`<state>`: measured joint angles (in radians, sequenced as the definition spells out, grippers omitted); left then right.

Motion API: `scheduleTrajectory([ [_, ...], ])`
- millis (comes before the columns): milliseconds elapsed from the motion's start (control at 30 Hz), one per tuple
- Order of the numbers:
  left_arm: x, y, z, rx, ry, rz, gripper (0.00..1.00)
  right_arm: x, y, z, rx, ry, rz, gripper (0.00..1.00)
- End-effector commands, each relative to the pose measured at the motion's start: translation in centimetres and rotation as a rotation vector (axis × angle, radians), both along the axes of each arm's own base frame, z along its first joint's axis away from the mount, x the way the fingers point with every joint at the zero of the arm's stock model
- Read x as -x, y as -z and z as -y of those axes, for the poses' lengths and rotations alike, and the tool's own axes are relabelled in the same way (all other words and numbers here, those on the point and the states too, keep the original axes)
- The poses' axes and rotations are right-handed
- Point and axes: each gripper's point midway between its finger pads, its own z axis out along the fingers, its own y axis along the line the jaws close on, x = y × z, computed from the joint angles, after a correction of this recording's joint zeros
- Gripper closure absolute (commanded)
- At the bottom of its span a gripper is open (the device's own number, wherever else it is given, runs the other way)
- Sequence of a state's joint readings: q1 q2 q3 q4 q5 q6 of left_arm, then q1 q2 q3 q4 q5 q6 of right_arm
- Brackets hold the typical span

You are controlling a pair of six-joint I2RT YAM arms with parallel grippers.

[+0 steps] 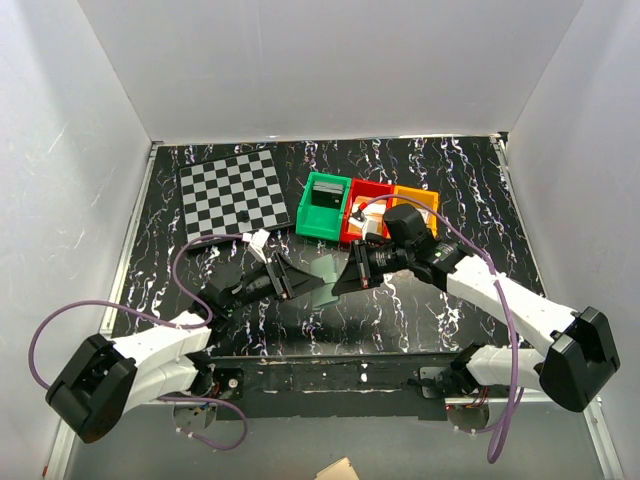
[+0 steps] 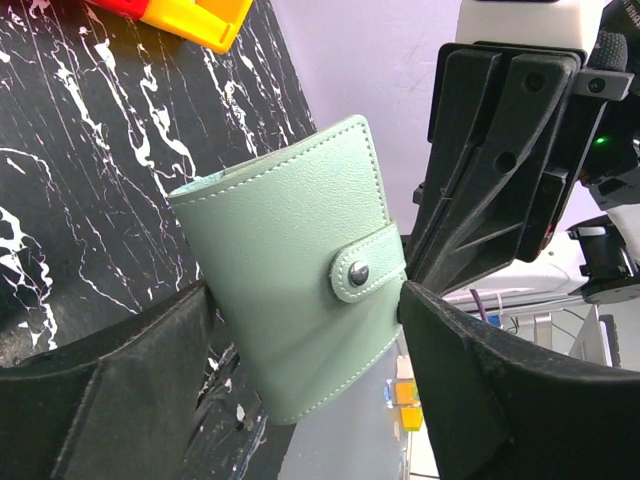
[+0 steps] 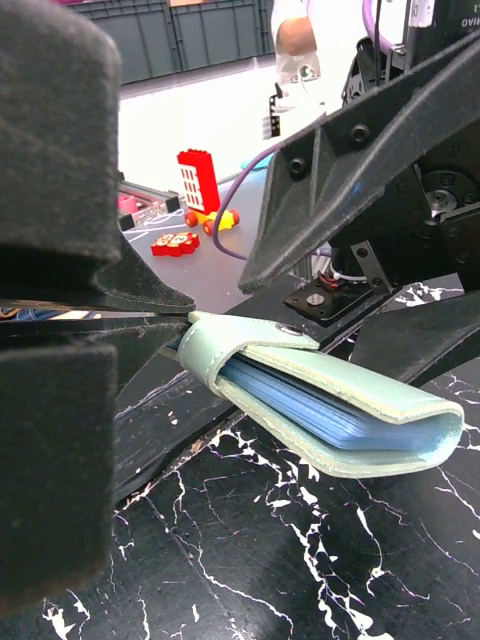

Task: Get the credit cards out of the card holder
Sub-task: Pick up the card holder from the center of the board.

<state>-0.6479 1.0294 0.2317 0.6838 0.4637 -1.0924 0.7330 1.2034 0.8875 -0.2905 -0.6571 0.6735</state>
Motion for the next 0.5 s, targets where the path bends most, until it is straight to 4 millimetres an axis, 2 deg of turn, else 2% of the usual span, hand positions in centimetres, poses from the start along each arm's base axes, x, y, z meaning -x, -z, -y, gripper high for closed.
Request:
scheduleTrajectory([
  [0, 0.1, -3.1, 0.5, 0.071, 0.037, 0.073, 0.31, 0.2, -2.2, -0.1, -0.057, -0.024, 0.058, 0.99],
  [100, 0.2, -3.3, 0.4, 0.08, 0.036, 0.079, 0.39, 0.3, -2.0, 0.0, -0.055, -0.025, 0.059, 0.99],
  [167, 0.2, -3.4, 0.3, 0.086, 0.03, 0.083, 0.4, 0.4, -2.0, 0.0, -0.057, -0.028, 0.06, 0.99],
  [200, 0.1, -3.6, 0.2, 0.089, 0.022, 0.086, 0.38, 0.4, -2.1, 0.0, -0.062, -0.031, 0.06, 0.99],
  [267, -0.1, -3.5, 0.0, 0.082, 0.008, 0.086, 0.24, 0.6, -2.5, -0.1, -0.077, -0.042, 0.064, 0.99],
  [333, -0.2, -3.2, -0.2, 0.079, -0.004, 0.088, 0.17, 0.8, -3.1, -0.1, -0.104, -0.051, 0.066, 0.99],
  [467, -0.1, -3.2, -0.4, 0.118, -0.008, 0.094, 0.13, 1.5, -4.6, -0.2, -0.163, -0.075, 0.068, 0.99],
])
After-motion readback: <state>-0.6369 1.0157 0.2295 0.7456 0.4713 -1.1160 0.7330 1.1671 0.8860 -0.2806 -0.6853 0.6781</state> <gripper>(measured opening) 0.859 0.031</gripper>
